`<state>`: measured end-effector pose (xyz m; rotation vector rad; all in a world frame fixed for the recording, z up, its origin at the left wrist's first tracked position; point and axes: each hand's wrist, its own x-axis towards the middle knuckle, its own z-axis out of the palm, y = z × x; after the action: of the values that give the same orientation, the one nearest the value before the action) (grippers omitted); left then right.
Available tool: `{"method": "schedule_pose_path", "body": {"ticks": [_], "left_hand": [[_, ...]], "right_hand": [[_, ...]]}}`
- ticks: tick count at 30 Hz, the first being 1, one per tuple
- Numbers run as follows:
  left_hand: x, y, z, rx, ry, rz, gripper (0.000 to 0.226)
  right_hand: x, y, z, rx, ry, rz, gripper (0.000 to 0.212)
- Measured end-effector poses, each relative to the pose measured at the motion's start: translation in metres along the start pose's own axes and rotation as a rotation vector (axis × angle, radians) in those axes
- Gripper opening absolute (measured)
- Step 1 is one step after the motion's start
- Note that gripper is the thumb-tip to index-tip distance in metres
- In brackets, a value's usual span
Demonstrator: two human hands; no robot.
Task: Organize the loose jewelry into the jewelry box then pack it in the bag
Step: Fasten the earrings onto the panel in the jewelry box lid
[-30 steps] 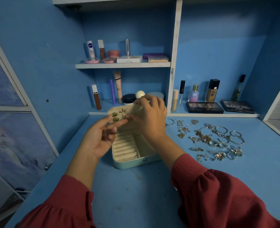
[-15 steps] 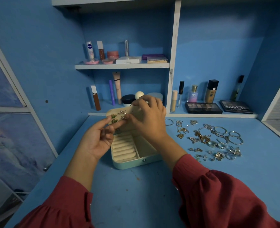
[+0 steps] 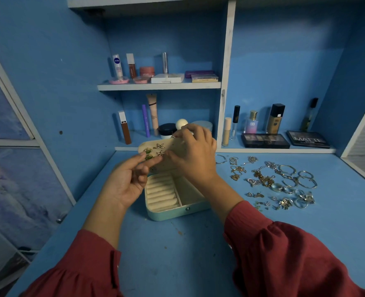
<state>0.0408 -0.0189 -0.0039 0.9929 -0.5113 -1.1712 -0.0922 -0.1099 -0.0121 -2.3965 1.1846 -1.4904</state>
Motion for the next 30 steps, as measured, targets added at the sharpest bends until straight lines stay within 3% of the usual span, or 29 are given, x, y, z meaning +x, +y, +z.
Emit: {"method": "schedule_pose_path", "body": {"ticks": [5,15,19,22,27,30], "left_hand": [[0.0,-0.001,-0.001,0.077,-0.018,0.015,0.011],[-0.003,0.001,0.0,-0.106,-0.037,-0.012,0.032],[-0.007,0.002,0.001,-0.175,-0.056,-0.001,0.017],[-0.007,0.003,-0.003,-0.234,-0.063,-0.033,0.029],[-0.001,0.003,-0.009,-0.273,-0.066,-0.151,0.032],[0.0,0.004,-0.009,-0.256,-0.121,-0.22,0.04]], "right_hand": [[0.0,0.001,0.001,-0.012,0.006,-0.004,0.045],[-0.002,0.0,0.0,-0.044,0.002,-0.013,0.048],[-0.005,-0.001,-0.005,0.028,-0.039,-0.01,0.045],[-0.008,-0.002,-0.01,0.108,-0.049,0.012,0.052],[-0.01,0.005,-0.028,0.2,-0.104,-0.031,0.048],[-0.006,0.02,-0.042,0.339,-0.27,-0.067,0.044]]}}
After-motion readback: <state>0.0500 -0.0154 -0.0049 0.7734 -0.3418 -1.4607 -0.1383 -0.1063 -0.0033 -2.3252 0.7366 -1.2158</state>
